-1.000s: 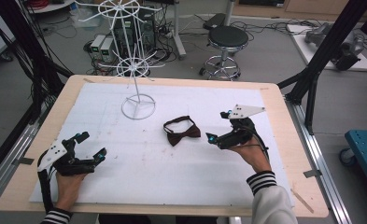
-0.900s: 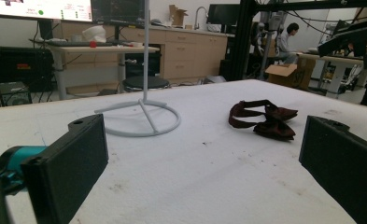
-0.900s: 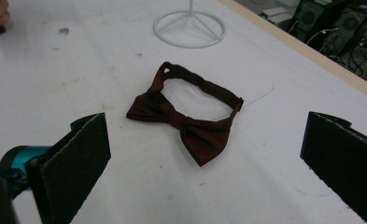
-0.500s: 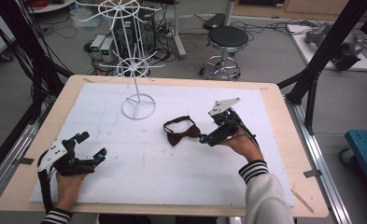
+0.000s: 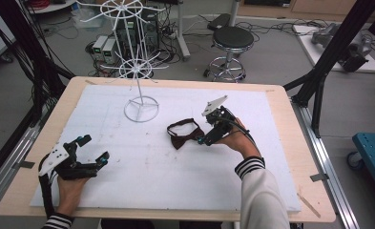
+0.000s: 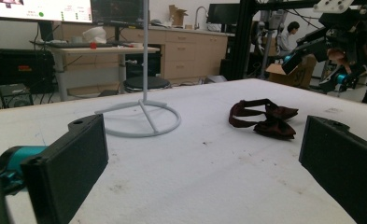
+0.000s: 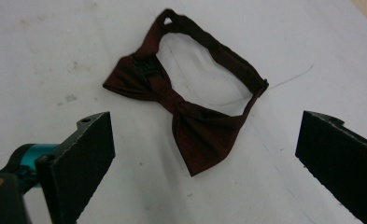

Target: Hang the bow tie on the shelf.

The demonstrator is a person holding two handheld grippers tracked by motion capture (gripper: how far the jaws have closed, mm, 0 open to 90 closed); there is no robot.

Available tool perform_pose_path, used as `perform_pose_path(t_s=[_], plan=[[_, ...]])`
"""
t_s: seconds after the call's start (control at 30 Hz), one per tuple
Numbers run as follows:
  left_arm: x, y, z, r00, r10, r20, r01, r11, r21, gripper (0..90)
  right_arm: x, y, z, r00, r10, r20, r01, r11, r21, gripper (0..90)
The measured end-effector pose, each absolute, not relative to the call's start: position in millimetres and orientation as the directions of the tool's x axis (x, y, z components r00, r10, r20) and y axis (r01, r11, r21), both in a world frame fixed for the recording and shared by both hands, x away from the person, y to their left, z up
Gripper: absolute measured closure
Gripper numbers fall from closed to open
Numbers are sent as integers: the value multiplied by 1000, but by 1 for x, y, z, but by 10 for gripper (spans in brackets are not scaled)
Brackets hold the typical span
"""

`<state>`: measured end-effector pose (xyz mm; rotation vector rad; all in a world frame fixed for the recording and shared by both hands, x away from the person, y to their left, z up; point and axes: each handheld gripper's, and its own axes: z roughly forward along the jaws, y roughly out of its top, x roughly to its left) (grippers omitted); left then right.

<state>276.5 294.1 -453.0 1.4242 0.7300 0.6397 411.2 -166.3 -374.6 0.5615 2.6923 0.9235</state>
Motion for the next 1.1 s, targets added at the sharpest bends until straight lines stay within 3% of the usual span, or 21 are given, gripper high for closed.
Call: perform_pose_path(t_s=[0.6, 0.73, 0.9, 1.1], plan=[[276, 294, -453, 636, 769, -60, 35, 50, 998, 17, 425, -152, -403, -900, 417, -130, 300, 806, 510, 64], [276, 294, -453, 635, 770, -59, 32, 50, 998, 17, 426, -149, -406, -910, 400, -111, 300, 817, 492, 174], [276, 294, -453, 635, 770, -60, 32, 52, 998, 17, 429, -149, -410, -906, 409, -105, 313, 817, 484, 201], [276, 294, -453, 635, 770, -63, 35, 52, 998, 17, 433, -151, -413, -908, 410, -85, 323, 815, 481, 308]])
